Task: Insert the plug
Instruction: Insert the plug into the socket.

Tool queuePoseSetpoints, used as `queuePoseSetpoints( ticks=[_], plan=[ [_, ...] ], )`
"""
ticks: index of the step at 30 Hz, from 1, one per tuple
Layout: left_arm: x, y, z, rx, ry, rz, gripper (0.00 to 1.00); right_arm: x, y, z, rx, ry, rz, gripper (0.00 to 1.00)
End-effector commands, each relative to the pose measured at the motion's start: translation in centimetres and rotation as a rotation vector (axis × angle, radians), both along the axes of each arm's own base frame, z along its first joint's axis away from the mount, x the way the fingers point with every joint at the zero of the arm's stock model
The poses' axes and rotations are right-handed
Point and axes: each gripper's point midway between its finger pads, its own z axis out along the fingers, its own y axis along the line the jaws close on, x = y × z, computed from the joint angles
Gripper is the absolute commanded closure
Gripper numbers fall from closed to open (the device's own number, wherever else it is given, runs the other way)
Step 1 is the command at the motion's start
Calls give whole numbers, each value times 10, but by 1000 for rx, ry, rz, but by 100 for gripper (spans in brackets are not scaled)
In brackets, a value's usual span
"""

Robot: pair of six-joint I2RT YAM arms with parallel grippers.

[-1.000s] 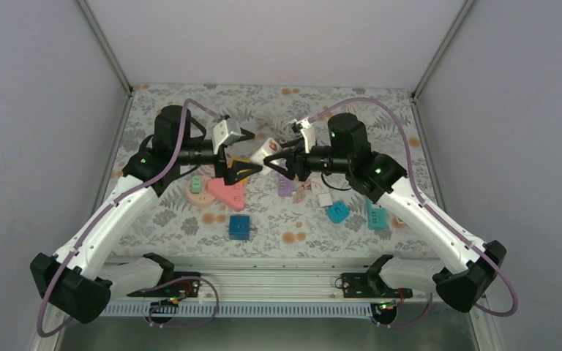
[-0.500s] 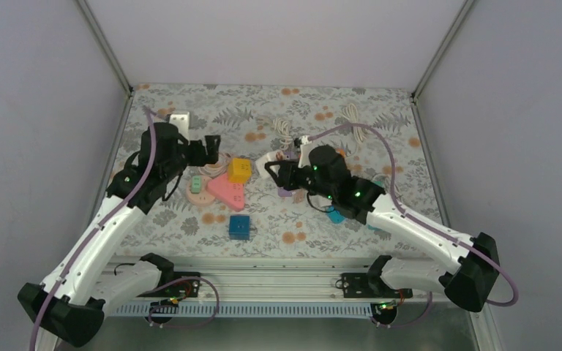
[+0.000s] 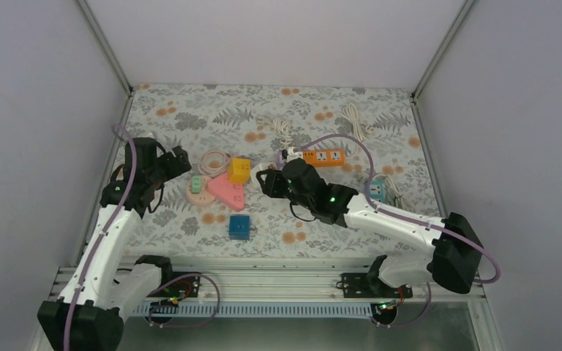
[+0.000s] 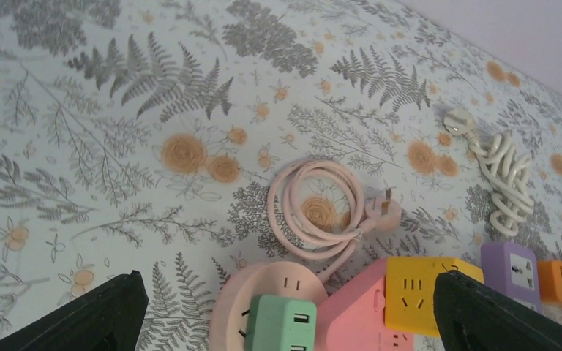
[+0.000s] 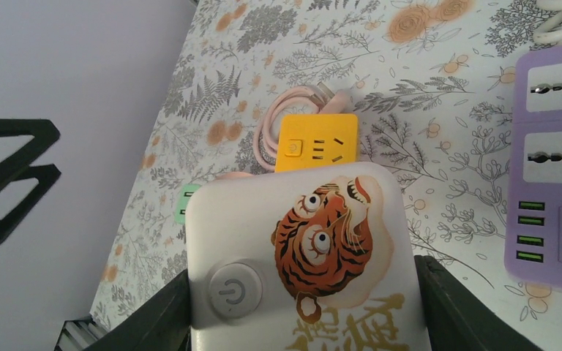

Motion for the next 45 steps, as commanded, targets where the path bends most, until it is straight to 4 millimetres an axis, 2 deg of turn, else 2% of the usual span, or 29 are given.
queuePoseSetpoints(
  ticks=[1,5,9,15,19,23,29,32,35,40,45],
  plan=[
    [6,-3,-20,-141,22,-13,4,11,6,13,61,-39,-61,75],
    [10,-11,-53,-284,59,-72,6,11,11,0,58,-21,-46,75],
    [10,-37,-75,-384,117,-222,7,11,18,-10,60,-5,-27,76],
    [7,-27,-101,-331,186,-185,6,12,24,-23,58,13,-19,76],
    [6,-28,-117,-331,221,-192,6,12,27,-28,57,24,-12,76],
    [5,-38,-123,-363,222,-251,11,12,26,-34,51,36,-26,76],
    [-1,-41,-131,-370,239,-255,13,18,33,-45,78,63,-59,77],
    [-4,-48,-129,-397,228,-283,18,20,39,-51,73,74,-74,78],
    [-8,-50,-128,-391,225,-291,20,19,37,-58,43,78,-114,78],
    [-10,-50,-126,-393,224,-288,21,16,31,-71,-3,96,-157,78],
    [-10,-49,-126,-396,217,-278,21,18,38,-78,-23,101,-149,78]
  ],
)
